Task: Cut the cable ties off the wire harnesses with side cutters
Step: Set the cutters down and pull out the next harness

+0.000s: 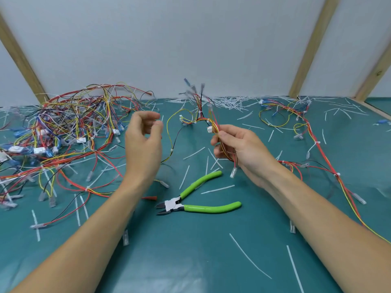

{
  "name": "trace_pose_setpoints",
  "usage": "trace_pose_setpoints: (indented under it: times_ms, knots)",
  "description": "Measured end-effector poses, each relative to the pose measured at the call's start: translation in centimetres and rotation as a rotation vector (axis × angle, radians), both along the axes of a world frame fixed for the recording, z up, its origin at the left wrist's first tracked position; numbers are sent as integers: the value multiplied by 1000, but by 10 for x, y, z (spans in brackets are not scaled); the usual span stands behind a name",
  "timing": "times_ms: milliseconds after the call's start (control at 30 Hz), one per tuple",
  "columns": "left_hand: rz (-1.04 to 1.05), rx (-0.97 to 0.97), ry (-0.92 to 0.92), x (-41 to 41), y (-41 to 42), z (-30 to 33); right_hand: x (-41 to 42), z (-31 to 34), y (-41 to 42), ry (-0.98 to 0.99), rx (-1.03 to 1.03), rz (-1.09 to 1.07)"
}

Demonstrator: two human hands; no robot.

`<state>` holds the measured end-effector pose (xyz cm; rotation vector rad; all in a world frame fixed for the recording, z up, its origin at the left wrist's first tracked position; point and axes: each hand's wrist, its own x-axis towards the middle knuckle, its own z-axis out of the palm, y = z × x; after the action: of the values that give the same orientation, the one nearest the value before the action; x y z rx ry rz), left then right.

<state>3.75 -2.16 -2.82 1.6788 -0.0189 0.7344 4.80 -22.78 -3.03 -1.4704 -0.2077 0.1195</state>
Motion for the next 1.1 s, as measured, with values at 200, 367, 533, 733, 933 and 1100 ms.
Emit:
trace_pose_setpoints:
  times_ms: [200, 367, 533, 733, 933, 1100]
  knots:
    - [-327, 292, 81, -13, -24, -11, -9, -4, 12, -33, -106, 54]
    - [-440, 187, 206, -8, -24, -16, -16, -4, 18, -142, -238, 74]
    - [-494, 11, 223, -6, -19, -15, -18, -5, 20, -276, -338, -19]
    - [-590, -74, 260, -6, -17, -13, -15, -4, 16, -265, -373, -107]
    - [-516, -285, 289, -3, -8, -4, -7, -1, -3, -305, -658, -135]
    - [-404, -495, 331, 4, 10, 0, -10, 3, -8, -188, -663, 69]
